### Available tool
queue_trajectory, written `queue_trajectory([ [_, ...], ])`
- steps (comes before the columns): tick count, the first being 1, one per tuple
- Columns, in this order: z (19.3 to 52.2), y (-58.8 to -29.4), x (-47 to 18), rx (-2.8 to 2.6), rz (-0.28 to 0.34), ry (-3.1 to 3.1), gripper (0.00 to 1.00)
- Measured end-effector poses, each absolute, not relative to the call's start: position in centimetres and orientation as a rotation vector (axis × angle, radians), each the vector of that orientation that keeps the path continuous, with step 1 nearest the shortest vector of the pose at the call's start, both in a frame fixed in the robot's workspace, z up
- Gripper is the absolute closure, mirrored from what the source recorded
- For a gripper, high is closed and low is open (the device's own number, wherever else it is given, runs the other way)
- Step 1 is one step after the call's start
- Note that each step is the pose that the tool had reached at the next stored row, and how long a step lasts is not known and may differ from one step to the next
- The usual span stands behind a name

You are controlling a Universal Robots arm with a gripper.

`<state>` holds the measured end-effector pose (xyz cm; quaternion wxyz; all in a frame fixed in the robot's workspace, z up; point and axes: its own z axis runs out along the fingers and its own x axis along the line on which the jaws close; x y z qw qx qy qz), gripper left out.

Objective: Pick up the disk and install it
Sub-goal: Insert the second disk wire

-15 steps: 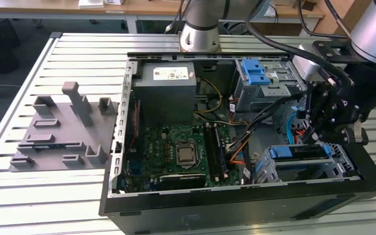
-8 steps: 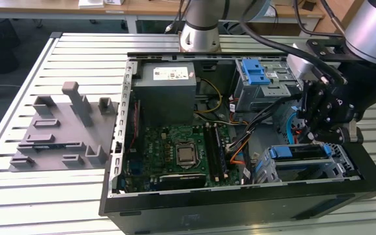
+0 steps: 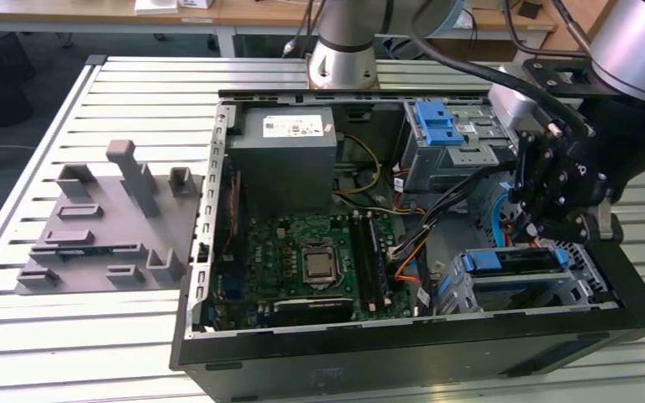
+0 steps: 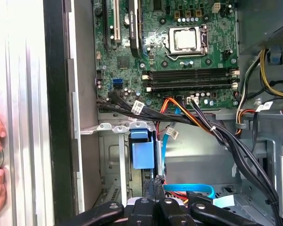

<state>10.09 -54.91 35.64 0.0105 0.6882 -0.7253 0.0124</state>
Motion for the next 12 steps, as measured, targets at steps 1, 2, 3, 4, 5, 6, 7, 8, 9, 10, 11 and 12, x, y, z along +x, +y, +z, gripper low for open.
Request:
queue_trajectory([
  [1,35.73,-54.90,10.06,2.148,0.039,-2.263,0.89],
  [2,35.83,-54.90,10.03,2.148,0.039,-2.263,0.89],
  [3,35.92,-54.90,10.00,2.148,0.039,-2.263,0.89],
  [4,36.02,-54.90,9.97,2.148,0.039,-2.263,0.89],
  [5,36.10,-54.90,9.94,2.148,0.039,-2.263,0.89],
  [6,36.18,-54.90,9.92,2.148,0.039,-2.264,0.89],
  [7,36.27,-54.90,9.89,2.148,0.039,-2.264,0.89],
  [8,36.34,-54.90,9.86,2.148,0.039,-2.264,0.89],
  [9,36.40,-54.89,9.82,2.148,0.039,-2.264,0.89],
  [10,36.45,-54.89,9.77,2.148,0.039,-2.264,0.89],
  [11,36.55,-54.89,9.73,2.148,0.039,-2.264,0.89],
  [12,36.66,-54.89,9.68,2.148,0.039,-2.264,0.89],
])
